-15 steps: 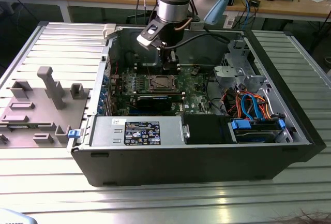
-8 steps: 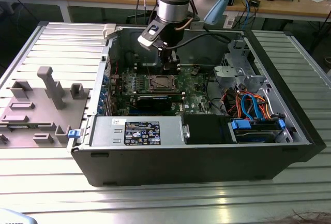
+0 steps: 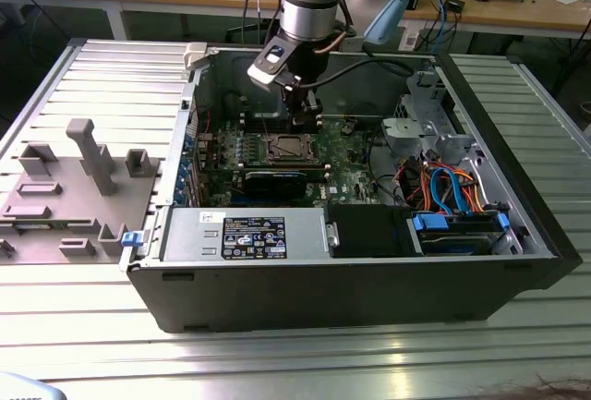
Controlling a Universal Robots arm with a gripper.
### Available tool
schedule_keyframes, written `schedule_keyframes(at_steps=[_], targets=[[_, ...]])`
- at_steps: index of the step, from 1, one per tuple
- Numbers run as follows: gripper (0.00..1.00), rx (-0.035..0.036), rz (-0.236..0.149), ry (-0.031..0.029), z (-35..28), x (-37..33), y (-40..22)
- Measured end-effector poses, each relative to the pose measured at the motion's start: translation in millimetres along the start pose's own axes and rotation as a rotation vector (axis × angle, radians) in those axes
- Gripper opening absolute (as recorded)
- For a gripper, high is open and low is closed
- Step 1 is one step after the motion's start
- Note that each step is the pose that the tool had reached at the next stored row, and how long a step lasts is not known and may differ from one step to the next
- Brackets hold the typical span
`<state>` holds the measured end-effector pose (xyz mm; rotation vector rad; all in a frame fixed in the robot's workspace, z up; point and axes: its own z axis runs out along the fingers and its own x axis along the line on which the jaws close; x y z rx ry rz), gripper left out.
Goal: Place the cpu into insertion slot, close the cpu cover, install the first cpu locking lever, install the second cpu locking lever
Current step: 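Install the first cpu locking lever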
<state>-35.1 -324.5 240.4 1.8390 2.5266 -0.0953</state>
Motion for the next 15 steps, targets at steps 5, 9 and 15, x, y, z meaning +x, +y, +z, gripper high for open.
schedule_keyframes(at_steps=[5,9,15], targets=[[0.11,-0.001,-0.023,-0.0009,0.0,0.0,0.0],[0.11,-0.0019,-0.04,-0.0016,0.0,0.0,0.0],[0.11,-0.0032,-0.067,-0.0027,0.0,0.0,0.0]])
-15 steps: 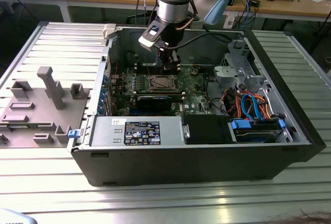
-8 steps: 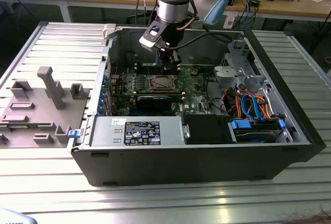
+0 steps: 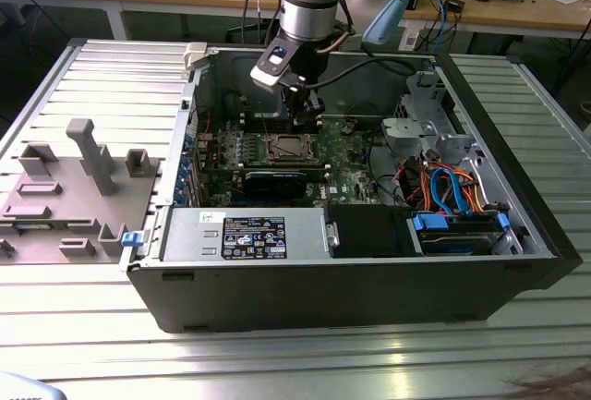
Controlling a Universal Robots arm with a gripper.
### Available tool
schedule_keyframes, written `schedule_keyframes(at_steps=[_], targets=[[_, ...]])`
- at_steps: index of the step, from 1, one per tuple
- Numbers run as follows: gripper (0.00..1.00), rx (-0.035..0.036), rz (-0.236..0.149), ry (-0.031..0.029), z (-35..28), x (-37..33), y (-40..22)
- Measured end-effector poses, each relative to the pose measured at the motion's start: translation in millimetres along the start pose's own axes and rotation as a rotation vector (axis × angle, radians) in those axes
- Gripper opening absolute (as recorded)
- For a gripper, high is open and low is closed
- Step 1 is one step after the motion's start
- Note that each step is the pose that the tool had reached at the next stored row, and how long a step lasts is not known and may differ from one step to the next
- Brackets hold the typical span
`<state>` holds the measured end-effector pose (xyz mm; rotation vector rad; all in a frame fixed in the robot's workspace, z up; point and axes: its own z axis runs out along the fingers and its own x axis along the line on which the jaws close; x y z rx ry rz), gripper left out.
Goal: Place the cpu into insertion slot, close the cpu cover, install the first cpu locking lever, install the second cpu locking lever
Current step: 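Install the first cpu locking lever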
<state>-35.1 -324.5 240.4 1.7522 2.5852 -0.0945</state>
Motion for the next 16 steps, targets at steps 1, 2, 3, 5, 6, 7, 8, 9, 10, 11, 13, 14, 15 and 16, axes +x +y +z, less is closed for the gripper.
schedule_keyframes(at_steps=[1,2,3,5,6,7,8,9,10,11,13,14,15,16], targets=[[0.11,-0.0002,-0.004,-0.0002,0.0,0.0,0.0],[0.11,-0.0004,-0.007,-0.0003,0.0,0.0,0.0],[0.11,-0.0006,-0.011,-0.0005,0.0,0.0,0.0],[0.11,-0.0009,-0.019,-0.0007,0.0,0.0,0.0],[0.11,-0.0011,-0.022,-0.0009,0.0,0.0,0.0],[0.11,-0.0013,-0.026,-0.0011,0.0,0.0,0.0],[0.11,-0.0014,-0.03,-0.0012,0.0,0.0,0.0],[0.11,-0.0018,-0.037,-0.0015,0.0,0.0,0.0],[0.11,-0.0023,-0.047,-0.0019,0.0,0.0,0.0],[0.11,-0.0026,-0.054,-0.0022,0.0,0.0,0.0],[0.11,-0.0031,-0.063,-0.0026,0.0,0.0,0.0],[0.11,-0.0034,-0.07,-0.0028,0.0,0.0,0.0],[0.11,-0.0036,-0.074,-0.003,0.0,0.0,0.0],[0.11,-0.0038,-0.077,-0.0031,0.0,0.0,0.0]])
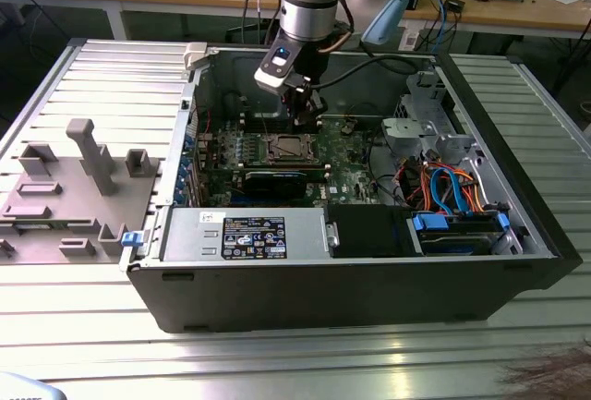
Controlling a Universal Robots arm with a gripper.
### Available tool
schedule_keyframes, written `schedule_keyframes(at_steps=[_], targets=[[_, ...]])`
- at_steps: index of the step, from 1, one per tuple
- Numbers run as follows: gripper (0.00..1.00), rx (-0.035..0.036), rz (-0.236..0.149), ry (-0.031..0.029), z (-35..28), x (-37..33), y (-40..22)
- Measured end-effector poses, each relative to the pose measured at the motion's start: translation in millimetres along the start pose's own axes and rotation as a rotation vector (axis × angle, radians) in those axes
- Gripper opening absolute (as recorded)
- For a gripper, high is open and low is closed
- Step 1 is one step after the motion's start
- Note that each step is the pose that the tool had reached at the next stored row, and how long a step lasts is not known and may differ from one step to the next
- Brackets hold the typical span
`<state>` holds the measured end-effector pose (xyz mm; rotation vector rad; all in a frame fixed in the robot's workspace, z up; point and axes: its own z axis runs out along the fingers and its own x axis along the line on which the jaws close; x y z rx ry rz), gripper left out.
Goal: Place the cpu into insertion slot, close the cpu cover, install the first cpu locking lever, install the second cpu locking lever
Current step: 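Install the first cpu locking lever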
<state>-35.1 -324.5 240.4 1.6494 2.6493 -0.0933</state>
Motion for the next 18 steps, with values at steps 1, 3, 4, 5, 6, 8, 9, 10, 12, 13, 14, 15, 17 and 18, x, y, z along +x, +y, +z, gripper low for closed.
schedule_keyframes(at_steps=[1,3,4,5,6,8,9,10,12,13,14,15,17,18], targets=[[0.11,-0.0002,-0.004,-0.0002,0.0,0.0,0.0],[0.11,-0.0006,-0.011,-0.0004,0.0,0.0,0.0],[0.11,-0.0007,-0.015,-0.0006,0.0,0.0,0.0],[0.11,-0.0009,-0.019,-0.0008,0.0,0.0,0.0],[0.11,-0.0011,-0.023,-0.0009,0.0,0.0,0.0],[0.11,-0.0014,-0.03,-0.0012,0.0,0.0,0.0],[0.11,-0.0017,-0.035,-0.0015,0.0,0.0,0.0],[0.11,-0.0019,-0.039,-0.0016,0.0,0.0,0.0],[0.11,-0.0023,-0.047,-0.0019,0.0,0.0,0.0],[0.11,-0.0024,-0.05,-0.002,0.0,0.0,0.0],[0.11,-0.0026,-0.054,-0.0022,0.0,0.0,0.0],[0.11,-0.0028,-0.058,-0.0024,0.0,0.0,0.0],[0.11,-0.0032,-0.067,-0.0027,0.0,0.0,0.0],[0.11,-0.0034,-0.07,-0.0029,0.0,0.0,0.0]])
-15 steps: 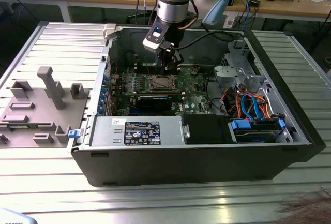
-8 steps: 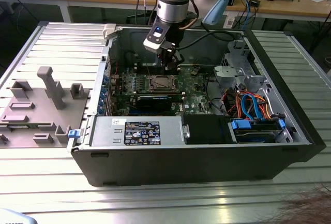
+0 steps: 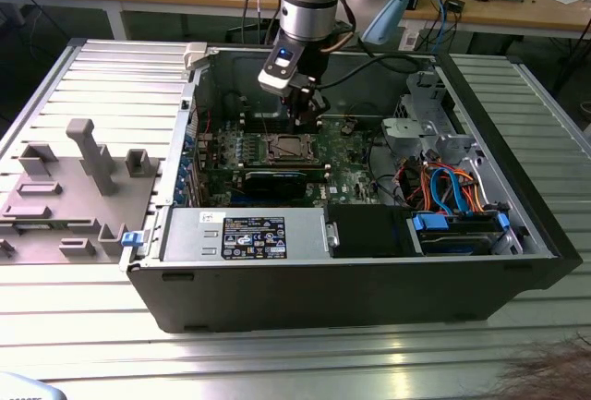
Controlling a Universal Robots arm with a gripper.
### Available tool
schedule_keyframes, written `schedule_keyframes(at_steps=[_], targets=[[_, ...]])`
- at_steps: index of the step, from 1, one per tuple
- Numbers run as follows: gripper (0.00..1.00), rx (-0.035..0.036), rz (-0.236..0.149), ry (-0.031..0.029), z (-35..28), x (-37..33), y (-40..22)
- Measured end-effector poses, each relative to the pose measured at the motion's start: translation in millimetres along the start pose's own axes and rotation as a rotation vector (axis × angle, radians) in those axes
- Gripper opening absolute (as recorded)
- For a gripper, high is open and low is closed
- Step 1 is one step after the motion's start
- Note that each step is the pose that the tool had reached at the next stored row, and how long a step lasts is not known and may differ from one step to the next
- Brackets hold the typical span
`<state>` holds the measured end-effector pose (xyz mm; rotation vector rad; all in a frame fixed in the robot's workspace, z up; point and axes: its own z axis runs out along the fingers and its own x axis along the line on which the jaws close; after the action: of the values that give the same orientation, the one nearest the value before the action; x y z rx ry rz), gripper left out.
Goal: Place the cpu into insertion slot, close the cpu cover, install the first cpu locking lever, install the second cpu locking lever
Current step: 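Install the first cpu locking lever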
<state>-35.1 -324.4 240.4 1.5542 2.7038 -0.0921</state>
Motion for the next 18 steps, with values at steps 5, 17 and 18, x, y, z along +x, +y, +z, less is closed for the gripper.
schedule_keyframes(at_steps=[5,17,18], targets=[[0.11,-0.001,-0.021,-0.0008,0.0,0.0,0.0],[0.11,-0.0031,-0.065,-0.0026,0.0,0.0,0.0],[0.11,-0.0033,-0.068,-0.0027,0.0,0.0,0.0]])
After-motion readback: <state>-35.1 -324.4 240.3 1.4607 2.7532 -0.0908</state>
